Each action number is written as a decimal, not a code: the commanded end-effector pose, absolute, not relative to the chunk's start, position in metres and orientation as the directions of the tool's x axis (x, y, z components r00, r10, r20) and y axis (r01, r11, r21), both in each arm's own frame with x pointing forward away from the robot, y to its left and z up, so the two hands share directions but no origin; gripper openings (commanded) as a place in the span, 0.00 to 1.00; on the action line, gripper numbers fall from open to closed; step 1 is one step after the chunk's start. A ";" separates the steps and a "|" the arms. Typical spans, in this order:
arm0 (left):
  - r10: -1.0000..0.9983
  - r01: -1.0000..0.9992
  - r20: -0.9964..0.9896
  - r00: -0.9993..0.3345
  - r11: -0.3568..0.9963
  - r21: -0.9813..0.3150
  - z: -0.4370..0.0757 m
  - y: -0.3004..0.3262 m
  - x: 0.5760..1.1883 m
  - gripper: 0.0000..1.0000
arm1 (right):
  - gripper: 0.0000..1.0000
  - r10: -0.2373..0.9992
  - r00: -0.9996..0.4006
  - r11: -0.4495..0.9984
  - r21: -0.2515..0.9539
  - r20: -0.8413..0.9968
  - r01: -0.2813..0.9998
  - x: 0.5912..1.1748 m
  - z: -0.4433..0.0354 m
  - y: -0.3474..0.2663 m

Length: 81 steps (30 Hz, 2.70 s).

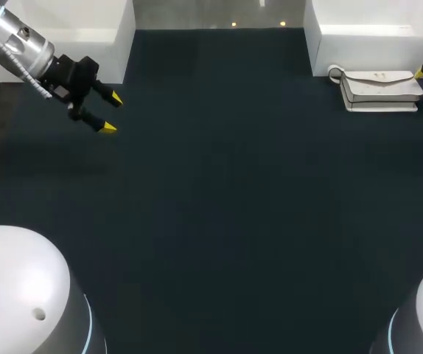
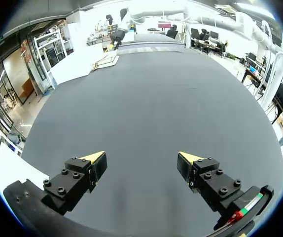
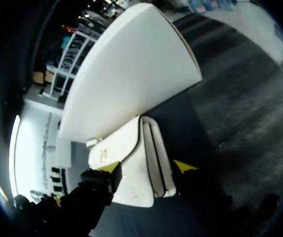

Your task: Pick up the bag, open it, inspect its contents, close it, and place it on the opposite side

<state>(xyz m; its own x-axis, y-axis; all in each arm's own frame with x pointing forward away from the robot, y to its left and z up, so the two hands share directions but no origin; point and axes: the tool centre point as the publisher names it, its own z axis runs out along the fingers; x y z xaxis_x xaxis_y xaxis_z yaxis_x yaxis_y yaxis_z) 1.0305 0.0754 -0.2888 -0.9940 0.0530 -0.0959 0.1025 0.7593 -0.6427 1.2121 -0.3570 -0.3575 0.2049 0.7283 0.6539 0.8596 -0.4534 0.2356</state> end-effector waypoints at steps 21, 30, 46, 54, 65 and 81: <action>0.052 0.104 -0.098 -0.994 0.757 -0.645 -0.290 0.075 1.031 1.00 | 0.20 0.664 0.167 -0.146 -0.092 0.729 0.985 1.220 -0.371 -0.346; 0.052 0.104 -0.098 -0.994 0.757 -0.645 -0.290 0.075 1.031 1.00 | 0.00 0.629 0.153 -0.135 -0.086 0.763 0.987 1.210 -0.369 -0.335; 0.052 0.104 -0.098 -0.994 0.757 -0.645 -0.290 0.075 1.031 1.00 | 0.00 0.564 0.076 -0.127 -0.005 0.822 0.992 1.177 -0.356 -0.271; 0.052 0.104 -0.098 -0.994 0.757 -0.645 -0.290 0.075 1.031 1.00 | 0.00 0.542 0.099 -0.185 0.004 0.834 0.983 1.160 -0.350 -0.240; 0.052 0.104 -0.098 -0.994 0.757 -0.645 -0.290 0.075 1.031 1.00 | 0.00 0.542 0.099 -0.185 0.004 0.834 0.983 1.160 -0.350 -0.240; 0.052 0.104 -0.098 -0.994 0.757 -0.645 -0.290 0.075 1.031 1.00 | 0.00 0.528 0.105 -0.228 0.022 0.843 0.973 1.158 -0.351 -0.232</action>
<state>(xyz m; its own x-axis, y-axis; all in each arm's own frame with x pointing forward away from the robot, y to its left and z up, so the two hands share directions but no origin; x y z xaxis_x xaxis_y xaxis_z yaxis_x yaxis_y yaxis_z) 1.0307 0.0753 -0.2891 -0.9940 0.0526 -0.0961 0.1023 0.7587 -0.6434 1.1543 -0.2328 -0.3488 0.1102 0.5369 0.8364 0.9533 -0.2953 0.0640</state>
